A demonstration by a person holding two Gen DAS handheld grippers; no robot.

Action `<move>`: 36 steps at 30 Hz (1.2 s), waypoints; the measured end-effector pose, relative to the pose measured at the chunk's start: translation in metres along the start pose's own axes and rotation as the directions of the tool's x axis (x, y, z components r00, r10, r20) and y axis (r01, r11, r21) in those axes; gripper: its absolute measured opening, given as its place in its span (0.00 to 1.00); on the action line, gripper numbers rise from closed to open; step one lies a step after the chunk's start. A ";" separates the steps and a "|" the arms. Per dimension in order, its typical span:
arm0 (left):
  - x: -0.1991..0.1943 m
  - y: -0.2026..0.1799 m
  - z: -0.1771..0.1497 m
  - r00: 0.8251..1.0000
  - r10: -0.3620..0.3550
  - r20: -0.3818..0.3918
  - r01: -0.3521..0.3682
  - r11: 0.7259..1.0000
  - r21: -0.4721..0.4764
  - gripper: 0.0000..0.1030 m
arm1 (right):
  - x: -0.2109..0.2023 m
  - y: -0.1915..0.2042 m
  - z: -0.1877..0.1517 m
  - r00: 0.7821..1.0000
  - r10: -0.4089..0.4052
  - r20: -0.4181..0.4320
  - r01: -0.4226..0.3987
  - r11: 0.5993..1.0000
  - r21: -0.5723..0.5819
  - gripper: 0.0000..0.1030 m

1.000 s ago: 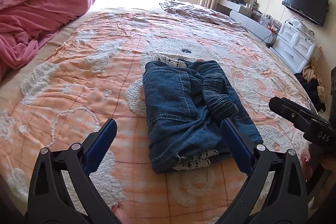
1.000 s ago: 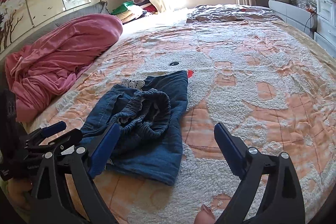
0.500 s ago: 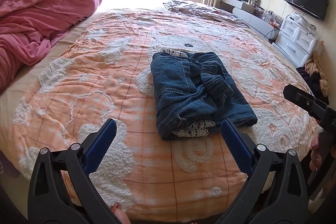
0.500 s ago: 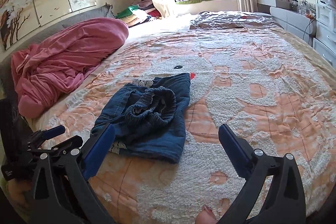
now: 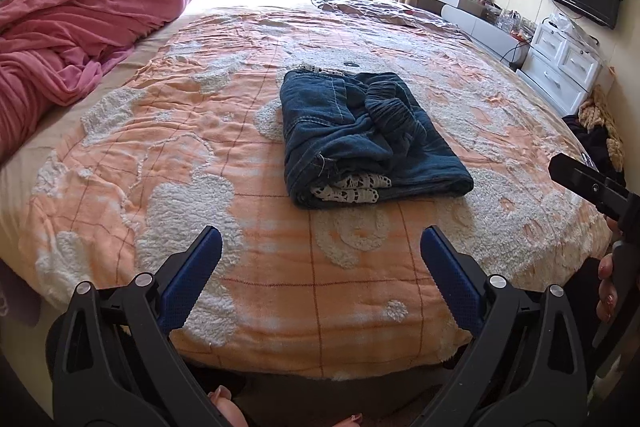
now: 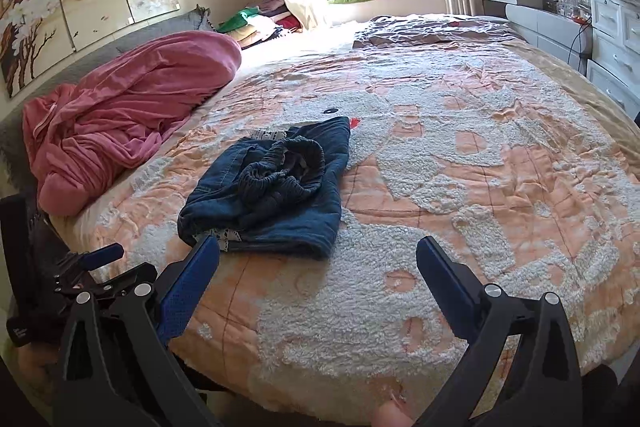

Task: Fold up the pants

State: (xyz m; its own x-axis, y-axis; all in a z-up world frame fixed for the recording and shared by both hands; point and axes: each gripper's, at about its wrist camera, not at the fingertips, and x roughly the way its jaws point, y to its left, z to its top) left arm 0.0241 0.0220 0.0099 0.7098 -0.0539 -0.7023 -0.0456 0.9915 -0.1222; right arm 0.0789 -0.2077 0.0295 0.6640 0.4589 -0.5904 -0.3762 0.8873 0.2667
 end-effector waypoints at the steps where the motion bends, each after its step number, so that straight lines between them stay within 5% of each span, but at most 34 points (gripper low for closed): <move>1: 0.000 0.000 -0.003 1.000 0.005 -0.002 -0.005 1.000 0.005 0.91 | -0.001 -0.002 -0.003 1.000 0.001 -0.005 -0.001 1.000 0.003 0.95; 16: 0.007 0.005 -0.032 0.999 0.005 -0.033 -0.005 1.000 -0.012 0.91 | 0.000 -0.022 -0.040 0.999 -0.028 -0.036 0.028 1.000 0.013 0.95; 36: 0.010 0.003 -0.033 0.999 0.022 -0.045 -0.023 0.999 -0.023 0.91 | 0.008 -0.015 -0.043 0.998 -0.027 -0.057 0.027 1.000 -0.006 0.95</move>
State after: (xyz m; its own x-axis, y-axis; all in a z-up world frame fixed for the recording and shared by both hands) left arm 0.0079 0.0208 -0.0209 0.6764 -0.0375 -0.7356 -0.0780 0.9894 -0.1222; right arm 0.0615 -0.2193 -0.0120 0.6360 0.4312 -0.6400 -0.3617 0.8991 0.2464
